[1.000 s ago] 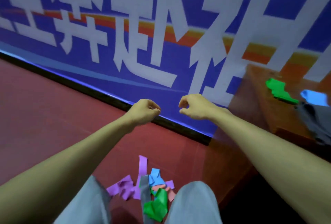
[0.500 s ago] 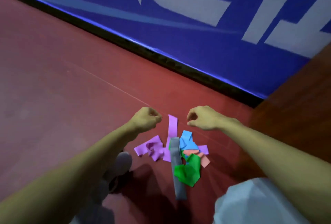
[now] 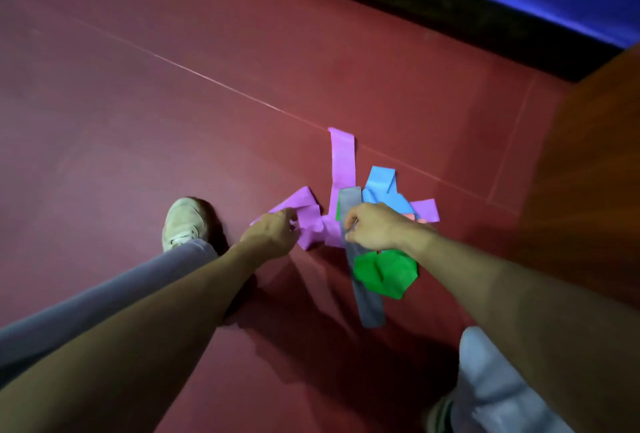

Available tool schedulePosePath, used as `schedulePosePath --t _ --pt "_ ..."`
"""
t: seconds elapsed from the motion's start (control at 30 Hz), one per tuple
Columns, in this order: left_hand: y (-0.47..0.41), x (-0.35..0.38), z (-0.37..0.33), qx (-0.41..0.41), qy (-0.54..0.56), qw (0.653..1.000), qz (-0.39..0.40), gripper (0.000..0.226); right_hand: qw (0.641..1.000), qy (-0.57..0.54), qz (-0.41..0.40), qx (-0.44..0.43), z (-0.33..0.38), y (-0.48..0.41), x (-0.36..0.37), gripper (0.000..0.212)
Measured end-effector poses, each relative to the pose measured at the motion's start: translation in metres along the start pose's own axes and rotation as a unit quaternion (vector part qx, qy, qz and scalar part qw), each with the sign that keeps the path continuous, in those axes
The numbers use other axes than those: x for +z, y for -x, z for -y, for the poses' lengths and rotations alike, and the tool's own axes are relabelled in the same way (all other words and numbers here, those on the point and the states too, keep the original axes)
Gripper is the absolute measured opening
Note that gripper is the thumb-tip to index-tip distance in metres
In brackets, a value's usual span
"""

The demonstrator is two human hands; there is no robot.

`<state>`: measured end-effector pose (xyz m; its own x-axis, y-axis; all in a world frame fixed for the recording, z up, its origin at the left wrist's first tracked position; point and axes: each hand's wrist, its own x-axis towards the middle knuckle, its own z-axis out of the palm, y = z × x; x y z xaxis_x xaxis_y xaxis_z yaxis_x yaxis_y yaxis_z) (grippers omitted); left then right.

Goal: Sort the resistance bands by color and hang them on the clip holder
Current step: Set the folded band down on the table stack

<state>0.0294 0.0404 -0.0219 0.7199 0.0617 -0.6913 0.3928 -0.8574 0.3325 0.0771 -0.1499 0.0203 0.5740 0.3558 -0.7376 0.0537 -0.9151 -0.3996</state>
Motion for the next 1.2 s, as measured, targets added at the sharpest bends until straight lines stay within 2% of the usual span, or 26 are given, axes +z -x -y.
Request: schedulePosePath --t 0.27,0.33,0.43,0.67,0.77,0.9,1.07,1.13,1.2 --pt "-0.022 0.046 0.02 -0.078 0.003 0.996 -0.036 0.044 1.0 -0.014 0.025 -0.007 -0.01 -0.011 0.016 0.021" --pt "-0.022 0.059 0.022 -0.088 -0.011 0.995 -0.05 0.054 0.999 -0.018 0.034 -0.007 -0.012 -0.01 0.017 0.021" --pt "-0.024 0.064 0.019 -0.074 -0.036 0.995 -0.056 0.038 0.999 -0.025 0.038 -0.01 -0.012 -0.008 0.017 0.021" --pt "0.01 0.025 0.001 0.036 -0.053 0.994 -0.092 0.025 1.0 0.0 0.028 -0.013 -0.002 0.02 -0.006 0.02" --pt "0.035 -0.011 -0.012 0.098 -0.051 0.99 -0.089 0.007 1.0 -0.015 0.002 -0.02 0.008 0.049 -0.024 0.019" --pt "0.076 -0.056 -0.035 0.163 -0.068 0.982 -0.072 0.005 0.997 -0.038 -0.047 -0.046 0.021 0.095 -0.051 0.02" --pt "0.129 -0.095 -0.064 0.21 -0.072 0.972 -0.072 0.015 0.966 -0.211 -0.096 -0.113 0.053 0.161 -0.068 0.016" --pt "0.152 -0.104 -0.074 0.228 -0.063 0.969 -0.075 0.031 0.945 -0.259 -0.114 -0.163 0.063 0.19 -0.07 0.014" --pt "0.173 -0.108 -0.083 0.245 -0.068 0.963 -0.085 0.038 0.931 -0.279 -0.139 -0.191 0.064 0.211 -0.069 0.011"
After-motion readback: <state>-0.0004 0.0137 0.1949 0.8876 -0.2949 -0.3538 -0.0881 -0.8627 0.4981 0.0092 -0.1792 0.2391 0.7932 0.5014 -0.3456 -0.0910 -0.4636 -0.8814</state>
